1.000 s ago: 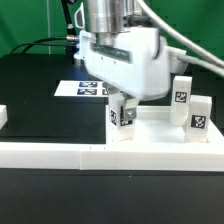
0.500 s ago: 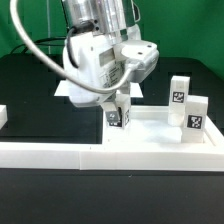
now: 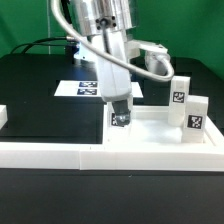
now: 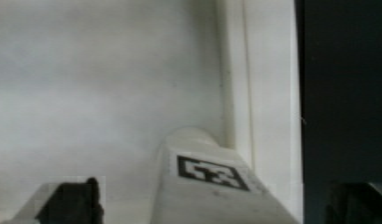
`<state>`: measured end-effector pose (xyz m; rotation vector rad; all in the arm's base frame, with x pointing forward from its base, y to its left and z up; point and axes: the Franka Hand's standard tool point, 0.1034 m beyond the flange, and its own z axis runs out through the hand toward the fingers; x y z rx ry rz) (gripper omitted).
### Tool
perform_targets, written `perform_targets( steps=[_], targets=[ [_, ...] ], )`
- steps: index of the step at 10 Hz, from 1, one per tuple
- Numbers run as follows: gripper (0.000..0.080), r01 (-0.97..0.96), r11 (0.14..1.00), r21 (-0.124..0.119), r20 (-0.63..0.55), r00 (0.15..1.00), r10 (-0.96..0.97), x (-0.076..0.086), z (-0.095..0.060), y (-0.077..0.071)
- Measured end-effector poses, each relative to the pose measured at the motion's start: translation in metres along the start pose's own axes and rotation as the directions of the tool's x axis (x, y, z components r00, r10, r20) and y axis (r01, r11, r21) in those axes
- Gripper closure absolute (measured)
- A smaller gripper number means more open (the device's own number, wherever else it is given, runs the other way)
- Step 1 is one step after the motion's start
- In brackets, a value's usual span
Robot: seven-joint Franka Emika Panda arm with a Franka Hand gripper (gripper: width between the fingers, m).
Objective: Assemble square table
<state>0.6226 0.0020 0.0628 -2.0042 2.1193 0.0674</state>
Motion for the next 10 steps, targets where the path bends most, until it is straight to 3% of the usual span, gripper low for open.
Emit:
perform_targets(
  steps=[3,4,6,7,9,10],
  targets=[
    [0.0151,0.214,0.977,0.0,-0.003,0.977,-0.214,0.002,0.0,0.0],
    [0.0151,0.379,0.925,-0.015,-0.016,0.925,-0.379,0.001,0.0,0.0],
    [0.0151,0.759,0.647,-0.065,-0.017,0.648,-0.762,-0.009,-0.002,-0.005],
    [0.0151,0.833,0.546,-0.085,0.012,0.549,-0.836,-0.012,0.0,-0.001],
    [0.0151,0.806,0.586,-0.086,0.001,0.588,-0.809,-0.009,0.0,-0.002],
    [0.0263,0.807,0.584,-0.086,0.002,0.586,-0.81,-0.008,0.0,-0.002]
  ],
)
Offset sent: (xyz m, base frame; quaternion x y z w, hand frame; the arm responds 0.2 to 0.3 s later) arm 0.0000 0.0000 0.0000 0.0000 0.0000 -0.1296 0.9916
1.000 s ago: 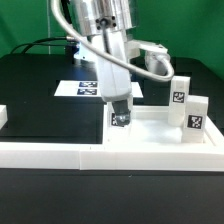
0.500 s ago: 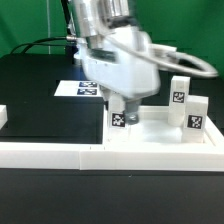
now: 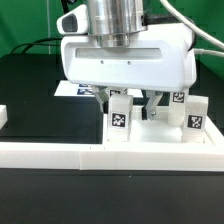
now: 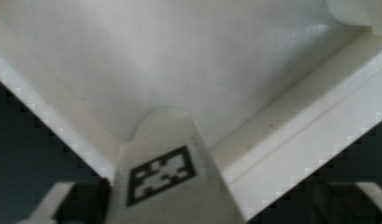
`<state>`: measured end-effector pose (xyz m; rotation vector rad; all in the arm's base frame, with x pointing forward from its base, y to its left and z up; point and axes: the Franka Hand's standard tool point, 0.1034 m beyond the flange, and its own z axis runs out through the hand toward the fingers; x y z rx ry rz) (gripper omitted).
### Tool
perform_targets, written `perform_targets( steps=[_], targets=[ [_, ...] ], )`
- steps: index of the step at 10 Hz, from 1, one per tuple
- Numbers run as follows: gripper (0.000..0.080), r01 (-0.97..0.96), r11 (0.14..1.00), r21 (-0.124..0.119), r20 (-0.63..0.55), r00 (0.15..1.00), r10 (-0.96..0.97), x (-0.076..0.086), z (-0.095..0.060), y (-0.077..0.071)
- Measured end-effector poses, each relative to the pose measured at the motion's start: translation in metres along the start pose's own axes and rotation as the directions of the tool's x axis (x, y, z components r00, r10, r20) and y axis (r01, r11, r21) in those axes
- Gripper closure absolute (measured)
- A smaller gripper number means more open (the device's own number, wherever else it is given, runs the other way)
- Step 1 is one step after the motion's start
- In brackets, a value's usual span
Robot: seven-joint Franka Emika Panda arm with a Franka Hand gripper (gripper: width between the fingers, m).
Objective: Assemble square table
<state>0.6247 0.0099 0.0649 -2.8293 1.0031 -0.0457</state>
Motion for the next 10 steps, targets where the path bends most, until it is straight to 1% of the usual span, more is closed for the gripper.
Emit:
perform_targets(
  steps=[1,2,3,5,6,8,10],
  targets=[
    [0.0263,-0.017,1.0,-0.002,0.002,1.0,0.017,-0.0002,0.0006,0.0017],
    [0.0447,-0.104,0.995,-0.004,0.003,0.995,0.104,-0.0002,0.0011,0.0036],
    [0.0509,-0.187,0.982,-0.006,0.003,0.982,0.187,-0.0003,0.0015,0.0045],
    [0.0509,-0.327,0.945,-0.006,0.0,0.945,0.327,0.0001,0.0015,0.0045],
    [0.0509,-0.36,0.933,-0.006,0.0,0.933,0.36,0.0002,0.0015,0.0046],
    [0.0509,-0.516,0.857,-0.005,-0.001,0.857,0.516,0.0004,0.0016,0.0038],
    [0.0509,-0.777,0.629,-0.01,-0.006,0.629,0.777,0.0008,0.0022,0.0023]
  ],
)
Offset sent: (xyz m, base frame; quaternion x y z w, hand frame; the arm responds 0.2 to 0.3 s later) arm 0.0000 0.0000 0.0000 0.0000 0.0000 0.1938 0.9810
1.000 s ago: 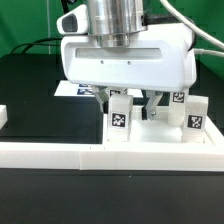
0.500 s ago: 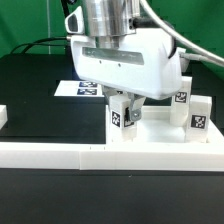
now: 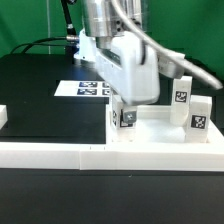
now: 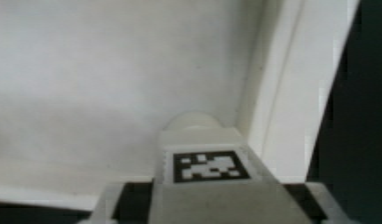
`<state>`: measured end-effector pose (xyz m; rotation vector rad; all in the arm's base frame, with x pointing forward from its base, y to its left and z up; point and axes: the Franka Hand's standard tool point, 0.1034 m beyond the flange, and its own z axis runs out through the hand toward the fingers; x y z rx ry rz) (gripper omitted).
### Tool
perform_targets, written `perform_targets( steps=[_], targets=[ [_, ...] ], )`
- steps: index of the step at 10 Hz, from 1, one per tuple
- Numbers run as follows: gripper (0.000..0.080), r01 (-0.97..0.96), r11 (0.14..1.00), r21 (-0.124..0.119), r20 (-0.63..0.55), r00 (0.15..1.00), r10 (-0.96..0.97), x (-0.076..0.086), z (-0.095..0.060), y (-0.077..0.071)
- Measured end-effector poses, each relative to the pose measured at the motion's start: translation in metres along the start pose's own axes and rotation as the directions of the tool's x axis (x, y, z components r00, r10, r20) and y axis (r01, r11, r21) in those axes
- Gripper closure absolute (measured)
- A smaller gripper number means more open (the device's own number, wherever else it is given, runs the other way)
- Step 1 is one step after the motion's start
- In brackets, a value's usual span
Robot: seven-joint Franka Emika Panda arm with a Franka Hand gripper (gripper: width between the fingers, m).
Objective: Assemble square table
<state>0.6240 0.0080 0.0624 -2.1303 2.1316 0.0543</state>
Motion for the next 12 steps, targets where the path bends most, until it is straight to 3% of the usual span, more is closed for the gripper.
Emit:
perform_targets(
  steps=[2,8,11,12],
  targets=[
    [0.0509,-0.306,0.952,-0.007,0.012,0.952,0.306,0.0015,0.0003,-0.0005],
    [0.0502,-0.462,0.887,-0.008,0.002,0.887,0.462,0.0025,0.0003,0.0005],
    [0.0485,-0.629,0.777,-0.025,-0.021,0.777,0.629,0.0062,-0.0002,0.005],
    [0.0485,-0.618,0.786,-0.022,-0.027,0.786,0.618,0.0065,-0.0003,0.0055]
  ],
)
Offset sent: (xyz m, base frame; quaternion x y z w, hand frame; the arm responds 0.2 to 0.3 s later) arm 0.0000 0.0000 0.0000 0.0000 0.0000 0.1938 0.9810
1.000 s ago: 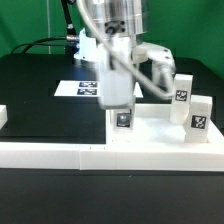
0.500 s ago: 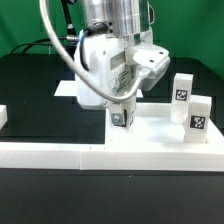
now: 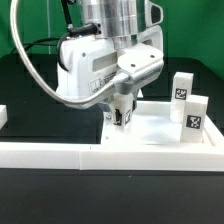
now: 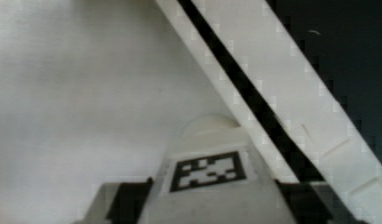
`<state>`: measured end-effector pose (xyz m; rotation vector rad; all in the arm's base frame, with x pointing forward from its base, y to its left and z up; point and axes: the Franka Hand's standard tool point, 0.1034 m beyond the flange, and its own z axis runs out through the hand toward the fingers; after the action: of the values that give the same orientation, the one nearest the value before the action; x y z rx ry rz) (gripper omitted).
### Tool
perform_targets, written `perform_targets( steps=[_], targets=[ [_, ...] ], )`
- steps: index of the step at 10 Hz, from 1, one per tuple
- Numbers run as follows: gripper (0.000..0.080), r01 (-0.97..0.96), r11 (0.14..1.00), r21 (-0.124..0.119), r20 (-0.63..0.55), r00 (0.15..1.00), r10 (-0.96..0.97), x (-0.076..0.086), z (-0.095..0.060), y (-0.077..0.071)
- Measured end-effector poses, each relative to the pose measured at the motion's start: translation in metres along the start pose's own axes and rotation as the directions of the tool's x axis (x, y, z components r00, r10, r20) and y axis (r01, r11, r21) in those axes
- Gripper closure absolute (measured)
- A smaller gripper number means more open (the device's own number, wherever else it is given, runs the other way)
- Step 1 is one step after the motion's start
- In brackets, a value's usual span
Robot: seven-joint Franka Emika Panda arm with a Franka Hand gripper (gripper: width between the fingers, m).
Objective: Assemble square table
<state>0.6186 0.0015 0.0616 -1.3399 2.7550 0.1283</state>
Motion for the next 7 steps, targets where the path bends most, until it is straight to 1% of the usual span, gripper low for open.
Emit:
perform_targets(
  steps=[1,3,4,6,7],
  targets=[
    [0.0485,0.009,1.0,-0.001,-0.001,1.0,-0.009,0.0,0.001,0.001],
    [0.0221,0.014,1.0,-0.001,-0.001,1.0,-0.014,0.0,0.002,0.001],
    [0.0169,0.014,1.0,-0.002,-0.002,1.0,-0.014,0.0,0.002,0.001],
    [0.0156,0.022,1.0,-0.001,0.0,1.0,-0.022,-0.001,0.001,0.001],
    [0.0151,0.048,0.999,0.003,0.026,0.998,-0.048,-0.006,-0.012,0.004]
  ],
)
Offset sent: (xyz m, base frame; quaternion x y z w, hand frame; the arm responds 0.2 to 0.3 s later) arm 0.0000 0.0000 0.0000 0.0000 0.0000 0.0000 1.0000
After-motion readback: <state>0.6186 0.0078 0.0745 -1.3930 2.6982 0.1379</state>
